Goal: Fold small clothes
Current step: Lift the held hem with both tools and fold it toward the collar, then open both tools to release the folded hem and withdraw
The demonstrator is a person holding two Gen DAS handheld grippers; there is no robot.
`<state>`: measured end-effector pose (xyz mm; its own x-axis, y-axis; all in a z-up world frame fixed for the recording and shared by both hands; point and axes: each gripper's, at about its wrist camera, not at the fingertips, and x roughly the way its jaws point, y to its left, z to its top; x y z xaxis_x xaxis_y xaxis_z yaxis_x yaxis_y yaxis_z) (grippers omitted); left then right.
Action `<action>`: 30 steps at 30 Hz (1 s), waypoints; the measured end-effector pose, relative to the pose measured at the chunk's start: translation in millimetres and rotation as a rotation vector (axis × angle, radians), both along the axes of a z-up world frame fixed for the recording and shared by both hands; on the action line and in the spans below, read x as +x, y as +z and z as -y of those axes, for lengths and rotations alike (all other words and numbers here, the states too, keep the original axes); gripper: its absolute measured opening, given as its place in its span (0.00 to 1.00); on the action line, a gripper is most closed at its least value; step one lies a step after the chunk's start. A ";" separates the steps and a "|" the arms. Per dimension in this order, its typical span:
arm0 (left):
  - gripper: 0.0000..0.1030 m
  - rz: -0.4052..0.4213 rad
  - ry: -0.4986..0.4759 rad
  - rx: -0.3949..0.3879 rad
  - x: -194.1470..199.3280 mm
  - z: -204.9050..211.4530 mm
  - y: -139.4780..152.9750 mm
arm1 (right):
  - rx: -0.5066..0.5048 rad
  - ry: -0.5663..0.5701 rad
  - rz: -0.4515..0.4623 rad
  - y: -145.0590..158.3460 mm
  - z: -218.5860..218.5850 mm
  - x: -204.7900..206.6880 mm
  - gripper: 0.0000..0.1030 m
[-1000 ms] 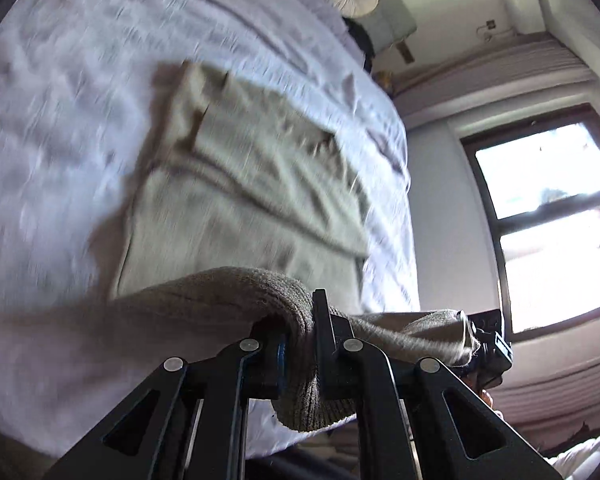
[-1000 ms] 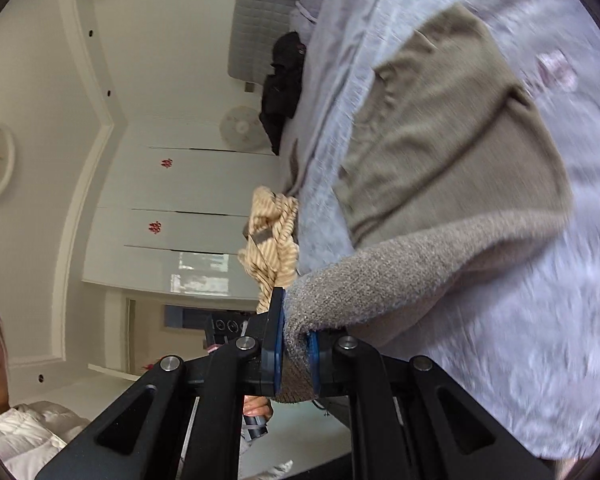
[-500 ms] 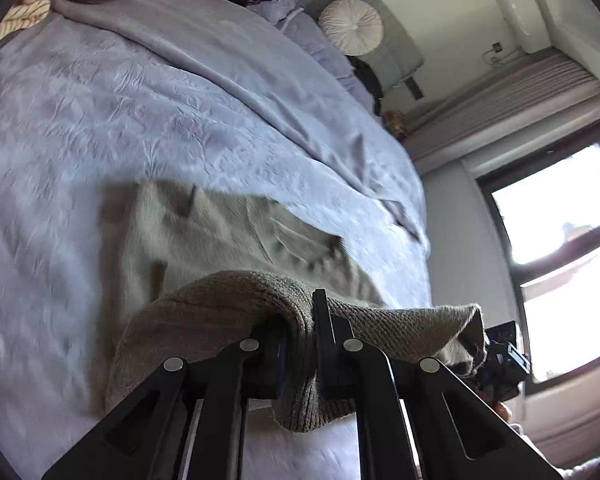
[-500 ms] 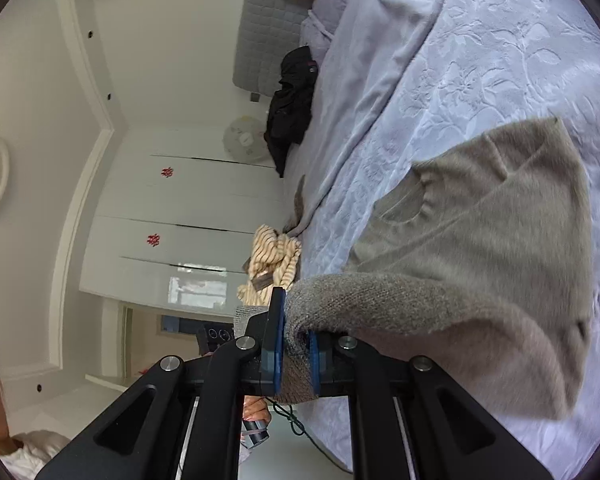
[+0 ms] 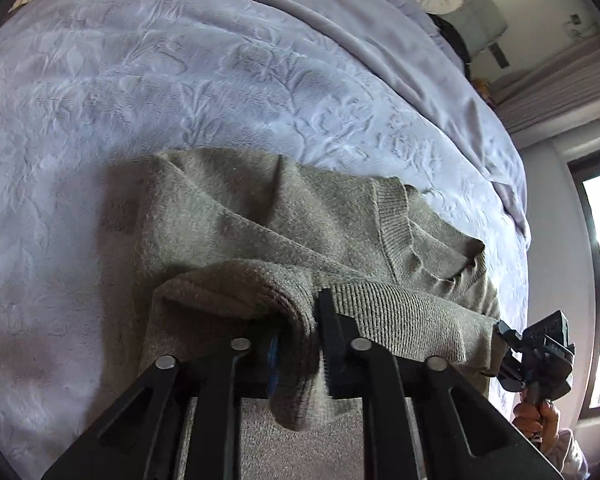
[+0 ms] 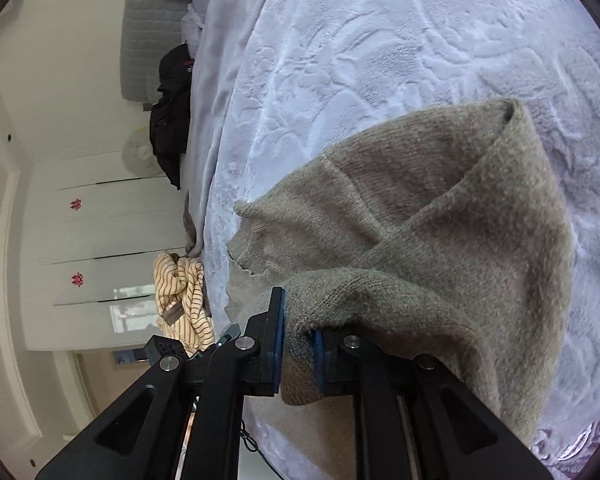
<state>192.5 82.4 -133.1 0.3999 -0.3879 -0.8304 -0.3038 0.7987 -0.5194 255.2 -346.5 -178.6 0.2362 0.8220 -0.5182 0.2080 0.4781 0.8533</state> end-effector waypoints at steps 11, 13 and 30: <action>0.18 0.054 -0.088 0.104 -22.7 -0.5 54.2 | -0.077 0.101 0.127 53.5 11.1 -24.5 0.41; 0.18 0.054 -0.100 0.153 -26.0 -1.1 57.3 | -0.114 0.141 0.126 49.2 7.0 -29.3 0.39; 0.18 -0.059 -0.216 0.089 -46.9 35.9 3.2 | -0.299 0.262 0.150 21.5 -17.8 -41.7 0.15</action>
